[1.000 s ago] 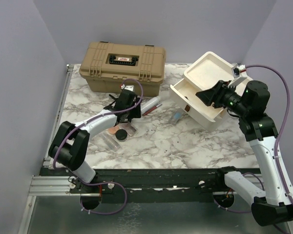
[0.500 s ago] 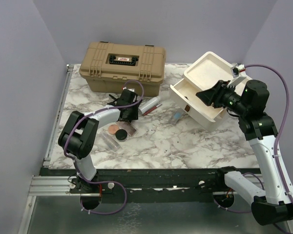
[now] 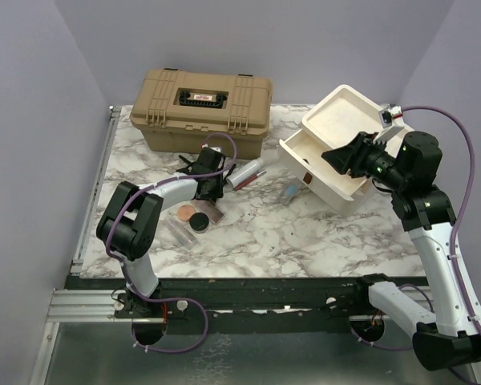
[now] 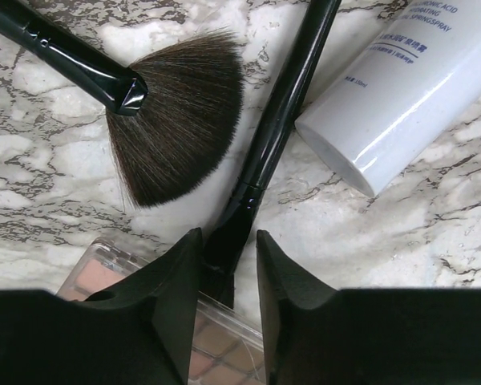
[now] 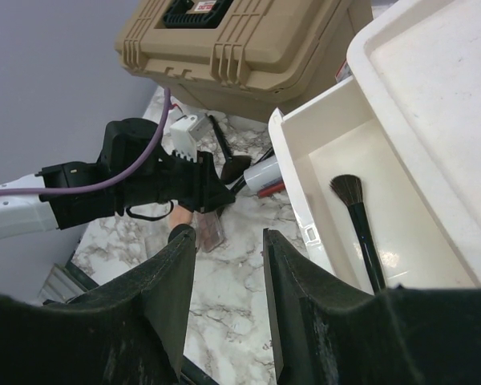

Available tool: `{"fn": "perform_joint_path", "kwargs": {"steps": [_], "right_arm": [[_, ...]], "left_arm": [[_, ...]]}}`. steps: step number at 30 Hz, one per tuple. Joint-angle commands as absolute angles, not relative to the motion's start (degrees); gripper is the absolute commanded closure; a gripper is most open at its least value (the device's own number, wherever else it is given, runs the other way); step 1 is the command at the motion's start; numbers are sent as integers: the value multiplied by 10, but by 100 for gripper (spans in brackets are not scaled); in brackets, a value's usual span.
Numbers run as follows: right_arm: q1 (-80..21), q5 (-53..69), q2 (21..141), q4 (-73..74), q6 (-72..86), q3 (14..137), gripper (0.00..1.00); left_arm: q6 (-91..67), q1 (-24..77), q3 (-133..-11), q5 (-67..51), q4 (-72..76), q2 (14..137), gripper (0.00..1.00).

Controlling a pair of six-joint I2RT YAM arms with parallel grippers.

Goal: Organize the makeup
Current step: Pick up the makeup brush from the center of the board.

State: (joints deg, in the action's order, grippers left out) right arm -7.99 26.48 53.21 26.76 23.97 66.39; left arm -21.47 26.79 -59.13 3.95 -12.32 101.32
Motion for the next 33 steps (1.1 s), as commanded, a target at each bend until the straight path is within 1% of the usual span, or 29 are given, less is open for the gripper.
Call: {"fn": "perform_joint_path", "kwargs": {"steps": [1, 6, 8, 20, 23, 26, 33], "right_arm": [[-82, 281, 532, 275, 244, 665, 55], [-82, 289, 529, 266, 250, 657, 55], [-82, 289, 527, 265, 251, 654, 55], [-83, 288, 526, 259, 256, 647, 55], [-83, 289, 526, 257, 260, 644, 55], [-83, 288, 526, 255, 261, 644, 55], [-83, 281, 522, 256, 260, 644, 55]], "left_arm": [[-212, 266, -586, 46, -141, 1026, 68], [-211, 267, -582, 43, -143, 1027, 74], [-210, 266, -580, 45, -143, 1023, 78], [-209, 267, -573, 49, -138, 980, 87], [-229, 266, -564, 50, -119, 963, 92], [-250, 266, -547, 21, -87, 945, 94], [-288, 266, -524, 7, -68, 924, 96]]}}
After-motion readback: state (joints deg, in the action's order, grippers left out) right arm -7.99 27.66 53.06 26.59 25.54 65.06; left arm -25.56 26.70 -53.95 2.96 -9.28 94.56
